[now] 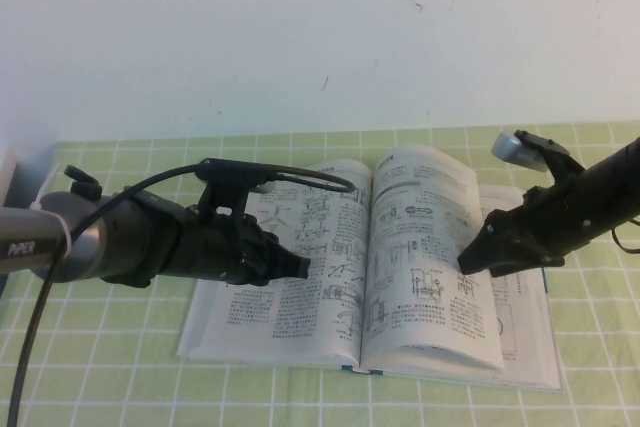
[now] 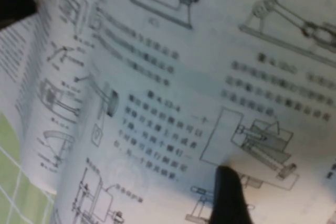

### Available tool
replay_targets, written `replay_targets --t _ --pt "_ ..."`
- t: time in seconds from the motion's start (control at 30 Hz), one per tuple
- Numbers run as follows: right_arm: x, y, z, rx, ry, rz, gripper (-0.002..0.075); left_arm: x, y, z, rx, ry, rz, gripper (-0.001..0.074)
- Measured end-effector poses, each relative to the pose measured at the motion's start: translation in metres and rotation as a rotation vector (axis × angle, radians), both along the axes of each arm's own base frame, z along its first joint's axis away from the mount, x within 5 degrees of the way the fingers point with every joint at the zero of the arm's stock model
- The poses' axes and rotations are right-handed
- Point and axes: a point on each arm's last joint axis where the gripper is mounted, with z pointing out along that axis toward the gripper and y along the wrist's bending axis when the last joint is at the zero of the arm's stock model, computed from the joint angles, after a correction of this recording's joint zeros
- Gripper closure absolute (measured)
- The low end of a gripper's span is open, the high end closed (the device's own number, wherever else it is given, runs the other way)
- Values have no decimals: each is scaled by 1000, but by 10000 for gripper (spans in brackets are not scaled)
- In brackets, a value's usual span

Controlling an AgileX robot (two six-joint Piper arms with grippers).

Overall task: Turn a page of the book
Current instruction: Open the closed book

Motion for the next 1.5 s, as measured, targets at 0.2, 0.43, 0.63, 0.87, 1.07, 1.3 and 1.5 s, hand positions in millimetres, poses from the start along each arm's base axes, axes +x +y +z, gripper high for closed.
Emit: replay_targets --t 0.2,0.43,0.63,0.87,1.07,1.3,1.5 --pt "2 6 5 88 -26 -2 298 -1 -1 0 -6 5 -7 737" --pt "0 14 13 207 -34 39 298 -4 -3 13 -36 -13 -36 737" --pt "1 17 18 272 -49 26 298 -10 -1 57 -52 -140 -62 737" --pt "11 22 39 338 -79 64 298 -19 0 78 -34 -204 -133 737" --pt "18 23 52 356 -90 59 300 -31 -3 63 10 -170 -174 737" --pt "18 24 52 355 -71 50 300 -54 -20 46 63 -142 -260 737" --pt "15 27 53 362 -55 72 301 -78 -40 57 118 -241 -310 737"
